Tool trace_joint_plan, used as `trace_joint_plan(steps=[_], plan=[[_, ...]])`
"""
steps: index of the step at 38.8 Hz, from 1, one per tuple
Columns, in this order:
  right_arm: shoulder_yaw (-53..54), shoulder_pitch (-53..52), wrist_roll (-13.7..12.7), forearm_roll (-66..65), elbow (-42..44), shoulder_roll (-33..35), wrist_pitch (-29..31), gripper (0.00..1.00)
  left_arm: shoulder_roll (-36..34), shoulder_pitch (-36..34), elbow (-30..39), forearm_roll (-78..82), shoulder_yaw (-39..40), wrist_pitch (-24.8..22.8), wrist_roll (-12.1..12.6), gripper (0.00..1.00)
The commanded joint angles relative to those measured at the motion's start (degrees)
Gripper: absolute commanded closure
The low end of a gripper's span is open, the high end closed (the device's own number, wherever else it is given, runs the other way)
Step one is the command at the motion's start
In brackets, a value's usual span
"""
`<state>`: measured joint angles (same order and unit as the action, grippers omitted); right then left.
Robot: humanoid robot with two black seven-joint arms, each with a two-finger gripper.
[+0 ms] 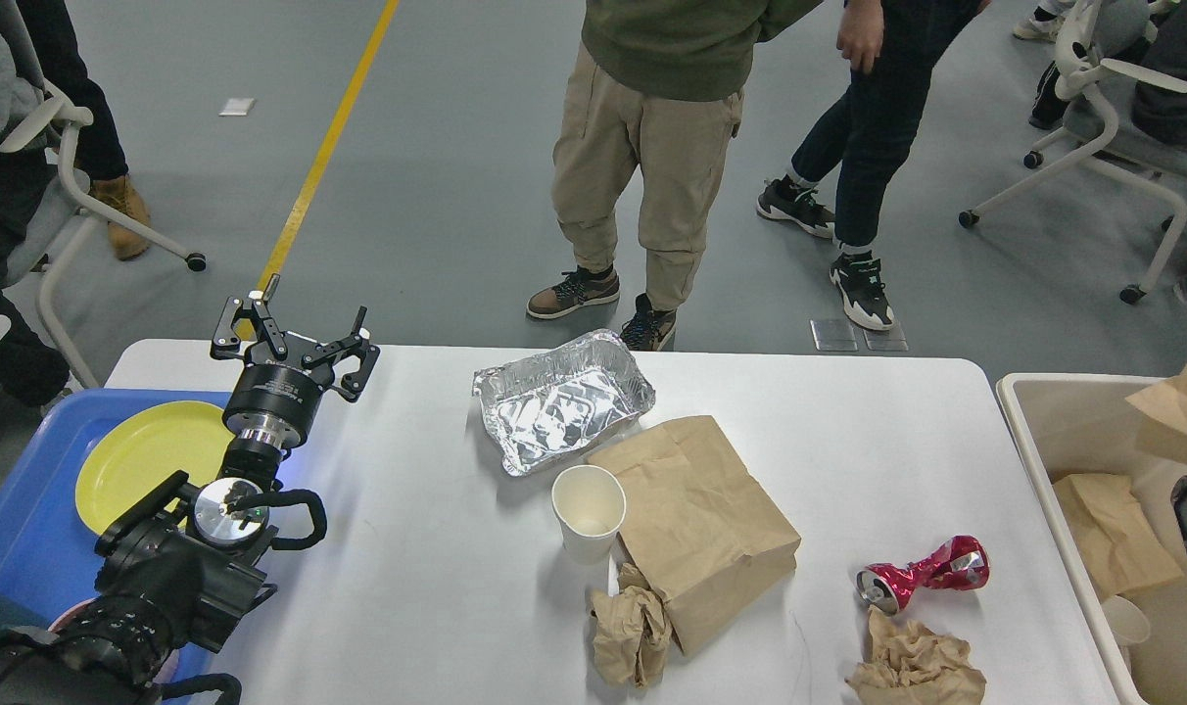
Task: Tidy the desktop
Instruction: 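Lift the paper bag with the right gripper and drop it into the white bin, then move the right gripper to the nearer brown paper bag and grasp it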
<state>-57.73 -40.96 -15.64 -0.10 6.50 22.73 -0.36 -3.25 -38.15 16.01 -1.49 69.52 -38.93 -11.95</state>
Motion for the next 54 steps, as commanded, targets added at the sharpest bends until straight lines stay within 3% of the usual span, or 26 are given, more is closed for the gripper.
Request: trace_joint_plan(steps=[1, 14, 18, 29, 34, 42, 47, 54], plan=[[0.2, -0.4, 0.1, 0.0, 0.0, 0.0, 0.0, 0.0, 0.0, 0.0, 0.0, 0.0, 0.0, 0.0, 0.0, 0.04], [0.3, -3.0, 0.1, 0.0, -0.5, -1.1, 0.5, 0.0, 0.0, 0.0, 0.1, 0.0, 0.0, 0.0, 0.0, 0.04], [0.8, -7.5, 0.2, 0.0, -4.7, -1.5, 0.6, 0.0, 0.0, 0.0, 0.1, 0.0, 0.0, 0.0, 0.0, 0.04], [0.9, -38.3, 0.2, -0.1, -38.6, 1.1, 2.5, 0.0, 0.0, 0.0, 0.1, 0.0, 0.0, 0.0, 0.0, 0.04], [0.7, -53.3, 0.3, -0.2, -56.8, -0.3, 10.0, 0.0, 0.0, 0.0, 0.1, 0.0, 0.0, 0.0, 0.0, 0.04], [1.1, -68.4, 0.5, -0.3, -79.7, -4.0, 21.3, 0.0, 0.0, 0.0, 0.1, 0.0, 0.0, -0.1, 0.1, 0.04], [0.7, -71.6, 5.9, 0.0, -85.0, -5.1, 28.4, 0.0, 0.0, 0.0, 0.1, 0.0, 0.0, 0.0, 0.1, 0.04], [-1.5, -68.1, 7.0, 0.4, -86.1, -3.8, 28.2, 0.0, 0.0, 0.0, 0.0, 0.0, 0.0, -0.1, 0.0, 0.04]])
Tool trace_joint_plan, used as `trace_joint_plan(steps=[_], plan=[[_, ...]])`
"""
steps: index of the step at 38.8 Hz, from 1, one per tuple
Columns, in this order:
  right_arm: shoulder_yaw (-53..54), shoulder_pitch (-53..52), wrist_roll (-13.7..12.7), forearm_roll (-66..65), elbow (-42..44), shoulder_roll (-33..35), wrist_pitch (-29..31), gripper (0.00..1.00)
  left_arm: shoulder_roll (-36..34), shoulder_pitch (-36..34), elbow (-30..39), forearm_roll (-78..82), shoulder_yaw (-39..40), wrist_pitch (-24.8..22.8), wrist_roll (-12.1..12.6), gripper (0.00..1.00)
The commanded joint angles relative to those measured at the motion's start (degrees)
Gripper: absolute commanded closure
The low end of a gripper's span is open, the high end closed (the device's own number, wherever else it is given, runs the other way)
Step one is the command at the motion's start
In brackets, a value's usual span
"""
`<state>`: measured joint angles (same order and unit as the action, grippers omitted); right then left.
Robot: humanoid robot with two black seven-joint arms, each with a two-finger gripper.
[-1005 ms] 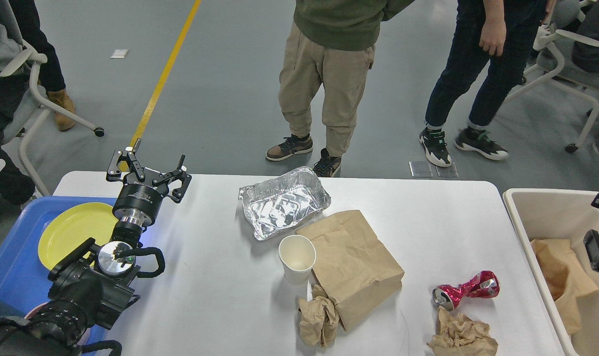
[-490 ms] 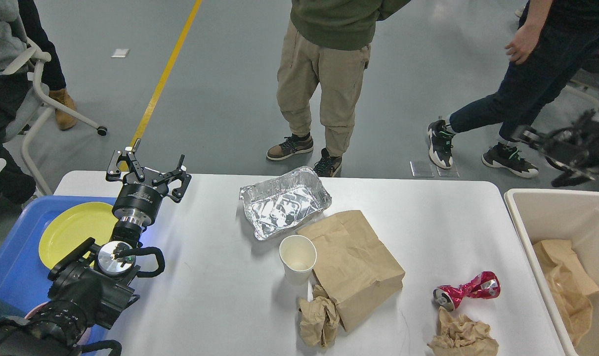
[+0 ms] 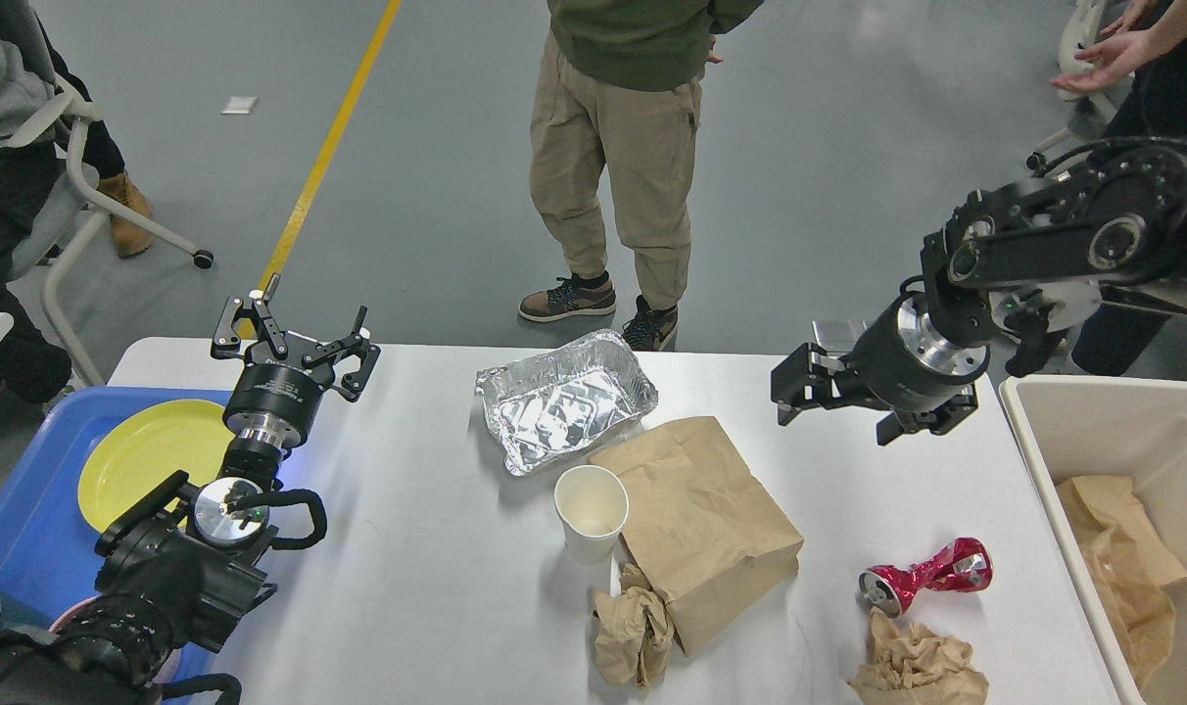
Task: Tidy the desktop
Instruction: 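Move the right gripper to the nearer brown paper bag and grasp it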
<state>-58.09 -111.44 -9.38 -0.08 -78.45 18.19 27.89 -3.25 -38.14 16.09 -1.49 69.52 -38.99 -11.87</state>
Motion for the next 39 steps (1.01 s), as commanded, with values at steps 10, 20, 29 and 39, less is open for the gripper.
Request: trace_joint_plan(steps=[10, 20, 29, 39], plan=[[1.7, 15.2, 1.1, 8.9, -1.4, 0.6, -10.5, 0.0, 0.0, 0.0, -0.1, 0.0, 0.0, 0.1, -0.1, 0.04], [9.3, 24.7, 1.1, 17.6, 1.2, 2.0, -15.1, 0.0, 0.0, 0.0, 0.0, 0.0, 0.0, 0.0, -0.1, 0.04], [12.4, 32.2, 1.1, 18.5, 5.2, 1.1, -23.8, 0.0, 0.0, 0.0, 0.0, 0.0, 0.0, 0.0, 0.0, 0.04], [16.3, 40.0, 1.2, 18.7, 10.1, -3.3, -28.9, 0.0, 0.0, 0.0, 0.0, 0.0, 0.0, 0.0, 0.0, 0.04]])
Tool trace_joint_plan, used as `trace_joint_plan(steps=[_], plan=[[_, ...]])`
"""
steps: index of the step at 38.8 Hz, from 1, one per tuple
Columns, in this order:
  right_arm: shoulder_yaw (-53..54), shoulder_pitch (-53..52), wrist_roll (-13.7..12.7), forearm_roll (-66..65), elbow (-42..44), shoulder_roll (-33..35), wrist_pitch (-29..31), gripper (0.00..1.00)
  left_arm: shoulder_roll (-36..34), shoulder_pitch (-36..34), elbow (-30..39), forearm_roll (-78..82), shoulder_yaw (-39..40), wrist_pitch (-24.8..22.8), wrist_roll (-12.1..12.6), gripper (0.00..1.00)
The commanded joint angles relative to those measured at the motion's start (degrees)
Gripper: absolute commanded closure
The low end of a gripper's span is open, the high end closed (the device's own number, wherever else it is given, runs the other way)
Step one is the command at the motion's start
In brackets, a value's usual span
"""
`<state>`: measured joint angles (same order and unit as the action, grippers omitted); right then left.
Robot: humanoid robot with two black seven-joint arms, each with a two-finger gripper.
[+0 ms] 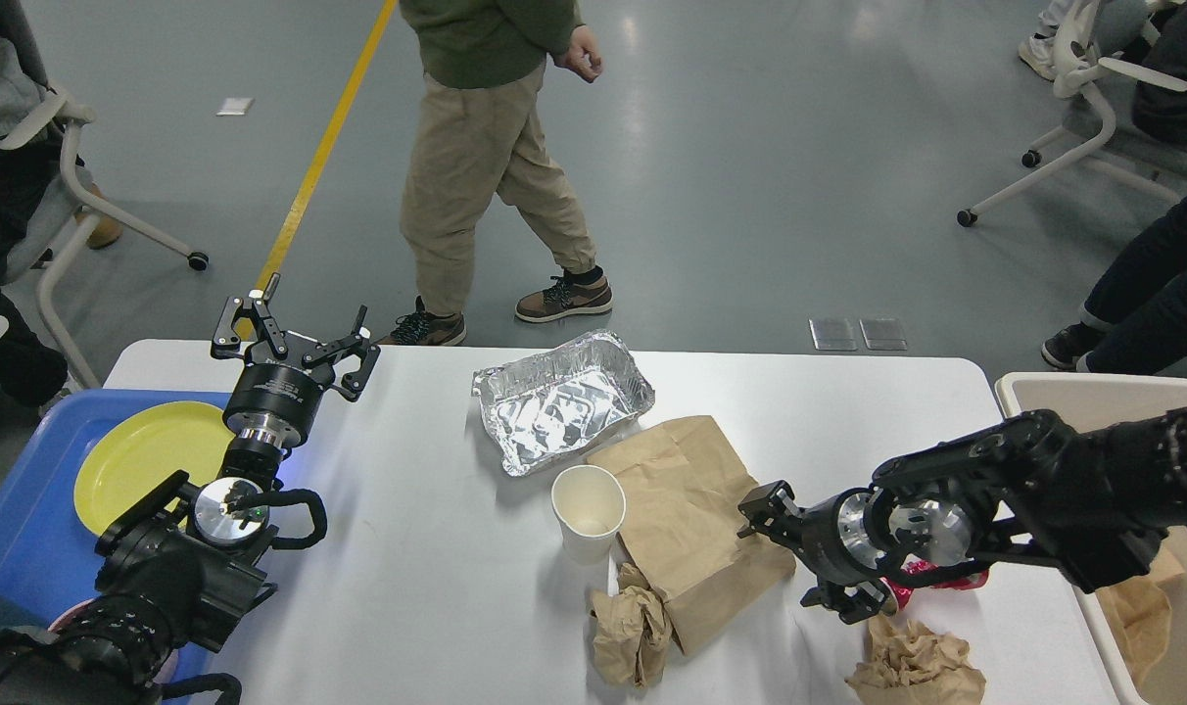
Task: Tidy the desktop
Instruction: 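Move the right gripper to the nearer brown paper bag and grasp it, then lift the paper bag with the right gripper and drop it into the white bin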
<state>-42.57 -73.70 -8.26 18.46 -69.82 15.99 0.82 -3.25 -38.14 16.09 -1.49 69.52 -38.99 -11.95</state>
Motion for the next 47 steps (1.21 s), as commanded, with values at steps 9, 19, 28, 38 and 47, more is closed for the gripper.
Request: trace_joint_plan(steps=[9, 19, 28, 38, 47], plan=[[5.8, 5.0, 4.5, 4.0, 2.0, -3.4, -9.9, 0.74, 0.0, 0.0, 0.0, 0.0, 0.0, 0.1, 0.0, 0.04], [4.5, 5.2, 5.0, 3.6, 1.8, -4.3, -14.1, 1.0, 0.0, 0.0, 0.0, 0.0, 0.0, 0.0, 0.0, 0.04], [4.3, 4.9, 5.0, 3.6, 1.7, -4.1, -14.9, 1.0, 0.0, 0.0, 0.0, 0.0, 0.0, 0.0, 0.0, 0.04], [-2.7, -2.6, 4.9, 3.3, 1.4, -1.4, -14.3, 1.0, 0.0, 0.0, -0.1, 0.0, 0.0, 0.1, 0.0, 0.04], [-17.6, -22.9, 5.1, -4.9, 1.4, -0.4, -10.9, 1.0, 0.0, 0.0, 0.0, 0.0, 0.0, 0.0, 0.0, 0.04]])
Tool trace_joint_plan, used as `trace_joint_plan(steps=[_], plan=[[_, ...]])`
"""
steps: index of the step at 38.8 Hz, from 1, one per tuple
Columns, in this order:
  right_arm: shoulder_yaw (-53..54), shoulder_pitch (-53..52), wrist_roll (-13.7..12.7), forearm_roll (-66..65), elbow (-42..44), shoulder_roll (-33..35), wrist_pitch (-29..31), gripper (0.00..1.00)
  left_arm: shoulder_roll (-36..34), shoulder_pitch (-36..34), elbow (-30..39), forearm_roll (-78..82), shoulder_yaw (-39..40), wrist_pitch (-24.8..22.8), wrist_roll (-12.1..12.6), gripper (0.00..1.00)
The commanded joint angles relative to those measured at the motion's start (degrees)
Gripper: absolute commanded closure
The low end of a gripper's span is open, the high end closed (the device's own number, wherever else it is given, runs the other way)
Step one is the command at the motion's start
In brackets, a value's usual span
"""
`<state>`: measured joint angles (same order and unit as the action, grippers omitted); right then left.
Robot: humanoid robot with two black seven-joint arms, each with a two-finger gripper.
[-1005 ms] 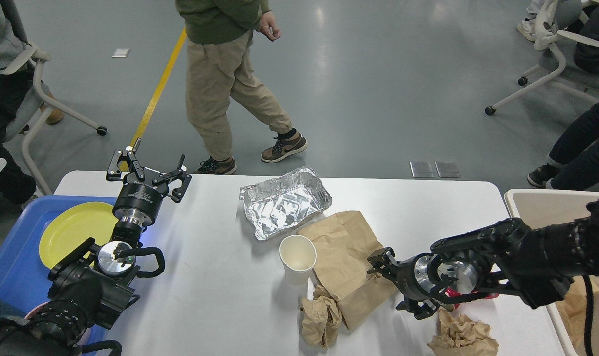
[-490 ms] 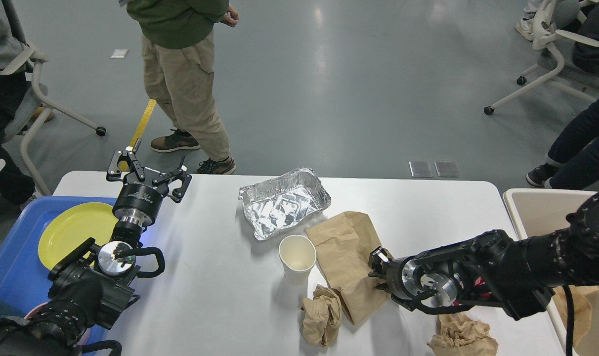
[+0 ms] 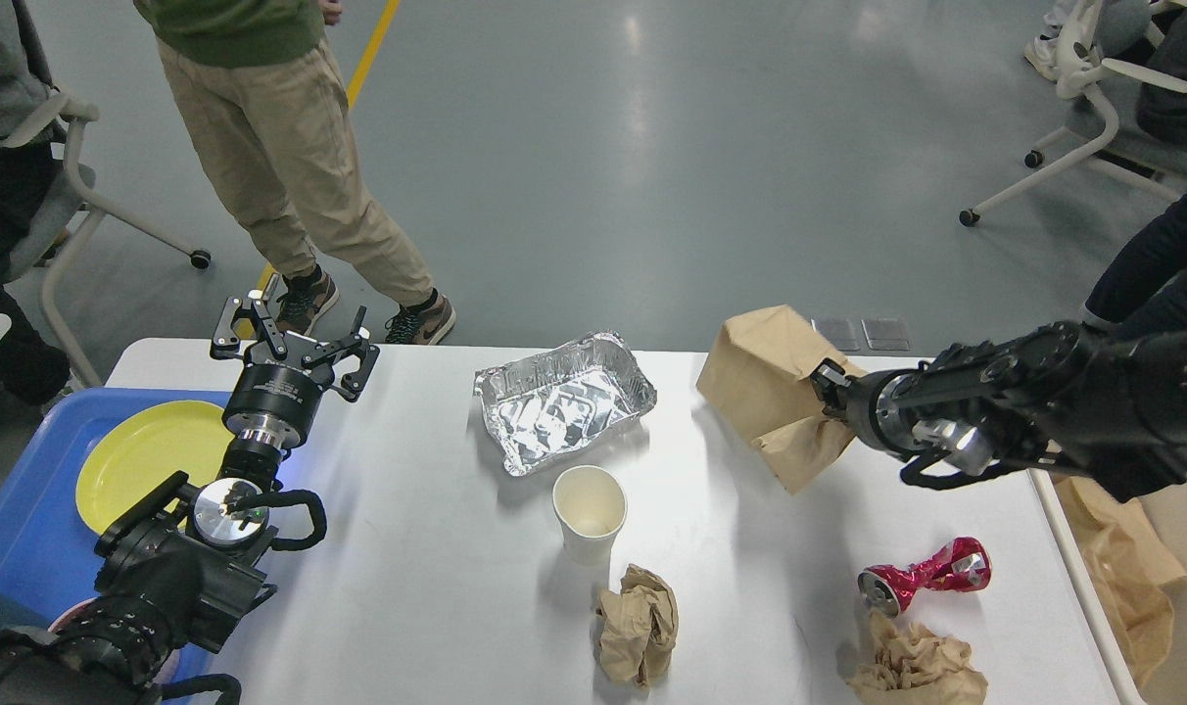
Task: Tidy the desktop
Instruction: 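Lift the paper bag with the right gripper and drop it into the white bin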
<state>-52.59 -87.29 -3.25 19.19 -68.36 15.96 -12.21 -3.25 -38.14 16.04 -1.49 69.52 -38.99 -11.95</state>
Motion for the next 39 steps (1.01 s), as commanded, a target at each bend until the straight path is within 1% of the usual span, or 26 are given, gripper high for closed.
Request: trace_joint_plan(steps=[1, 2, 3, 11, 17, 22, 25, 29, 30, 32, 33, 34, 39], plan=[[-8.8, -11.1, 0.2, -7.3, -0.3, -0.6, 2.7, 1.0, 0.0, 0.0, 0.0, 0.0, 0.0, 0.0, 0.1, 0.04], [-9.9, -13.0, 0.3, -9.0, -0.5, -0.6, 3.6, 1.0, 0.0, 0.0, 0.0, 0.0, 0.0, 0.0, 0.1, 0.04], [-11.4, -16.5, 0.7, -12.1, -1.5, -0.8, 5.9, 1.0, 0.0, 0.0, 0.0, 0.0, 0.0, 0.0, 0.0, 0.04], [-11.9, -26.7, 1.9, -25.0, -7.1, -0.9, 15.1, 1.0, 0.0, 0.0, 0.0, 0.0, 0.0, 0.1, 0.0, 0.04], [-11.7, -28.3, 2.3, -30.6, -9.2, -1.4, 16.6, 1.0, 0.0, 0.0, 0.0, 0.0, 0.0, 0.0, 0.0, 0.04], [-12.7, -25.3, 2.1, -30.8, -7.1, -1.3, 16.4, 1.0, 0.0, 0.0, 0.0, 0.0, 0.0, 0.0, 0.0, 0.04], [-14.6, -22.1, 1.8, -30.7, -3.3, -1.2, 15.8, 1.0, 0.0, 0.0, 0.0, 0.0, 0.0, 0.0, 0.0, 0.04], [-18.4, -16.9, 1.6, -30.1, 4.0, -0.8, 15.3, 1.0, 0.0, 0.0, 0.0, 0.0, 0.0, 0.0, 0.0, 0.04], [-20.2, -13.6, 1.6, -30.0, 8.1, -0.4, 15.2, 1.0, 0.0, 0.0, 0.0, 0.0, 0.0, 0.0, 0.1, 0.04], [-21.7, -9.9, 1.5, -30.0, 12.6, 0.5, 15.2, 1.0, 0.0, 0.0, 0.0, 0.0, 0.0, 0.1, 0.1, 0.04], [-21.9, -8.1, 1.4, -30.0, 15.0, 1.0, 15.2, 1.0, 0.0, 0.0, 0.0, 0.0, 0.0, 0.1, 0.0, 0.04], [-21.8, -4.1, 1.2, -29.9, 20.0, 2.6, 15.1, 1.0, 0.0, 0.0, 0.0, 0.0, 0.0, 0.1, 0.0, 0.04], [-21.7, 7.5, 0.4, -26.1, 34.1, 5.6, 15.1, 1.0, 0.0, 0.0, 0.0, 0.0, 0.0, 0.1, 0.0, 0.04]])
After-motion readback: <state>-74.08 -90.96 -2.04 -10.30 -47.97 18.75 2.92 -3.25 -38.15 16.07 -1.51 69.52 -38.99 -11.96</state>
